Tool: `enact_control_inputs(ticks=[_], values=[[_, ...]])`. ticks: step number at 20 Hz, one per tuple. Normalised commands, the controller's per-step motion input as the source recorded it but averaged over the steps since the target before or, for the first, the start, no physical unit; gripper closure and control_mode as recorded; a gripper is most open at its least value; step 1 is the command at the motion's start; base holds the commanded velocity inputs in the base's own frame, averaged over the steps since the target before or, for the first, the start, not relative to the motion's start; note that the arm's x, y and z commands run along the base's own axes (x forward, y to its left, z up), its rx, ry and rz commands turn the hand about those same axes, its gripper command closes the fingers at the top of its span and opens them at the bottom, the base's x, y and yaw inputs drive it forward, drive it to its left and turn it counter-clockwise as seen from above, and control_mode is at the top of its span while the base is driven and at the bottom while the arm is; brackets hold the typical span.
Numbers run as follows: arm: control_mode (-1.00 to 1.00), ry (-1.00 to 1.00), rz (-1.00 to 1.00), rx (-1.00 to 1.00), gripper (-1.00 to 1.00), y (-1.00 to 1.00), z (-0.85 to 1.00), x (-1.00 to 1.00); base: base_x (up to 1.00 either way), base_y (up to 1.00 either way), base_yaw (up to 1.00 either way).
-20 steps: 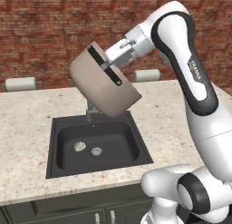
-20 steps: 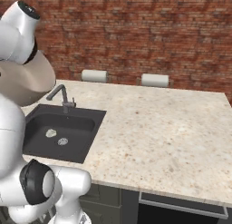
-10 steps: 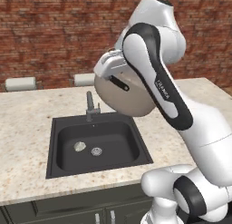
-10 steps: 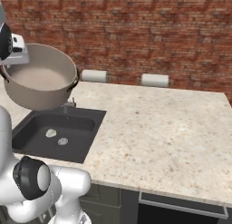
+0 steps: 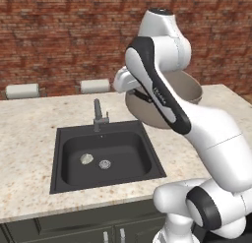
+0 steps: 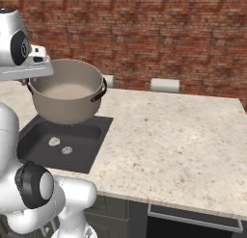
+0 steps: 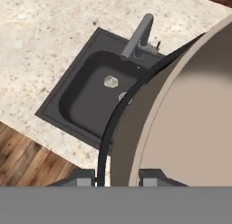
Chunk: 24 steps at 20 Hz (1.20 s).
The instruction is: Dump the garlic from the pot into the sink. Then turn on the water and wash the garlic. Then turn off the water and put the garlic back in the pot.
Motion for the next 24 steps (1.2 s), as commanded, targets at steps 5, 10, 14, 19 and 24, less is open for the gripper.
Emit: enact_control_inputs(ticks=[5, 10, 14, 19, 24], values=[[-1.00, 0.00, -0.12, 0.00, 1.00, -0.54, -0.90, 0.32, 0.00, 0.00, 0.00], [-1.00, 0.00, -0.12, 0.00, 1.00, -0.52, -0.67, 0.52, 0.00, 0.00, 0.00], [-1.00, 0.00, -0.13, -0.03, 1.00, -0.55, -0.56, 0.66, 0.00, 0.00, 0.00], [-1.00, 0.01, -0.13, -0.07, 1.00, -0.51, -0.57, 0.65, 0.00, 0.00, 0.00], [-1.00, 0.07, -0.10, -0.03, 1.00, -0.56, -0.57, 0.52, 0.00, 0.00, 0.00]])
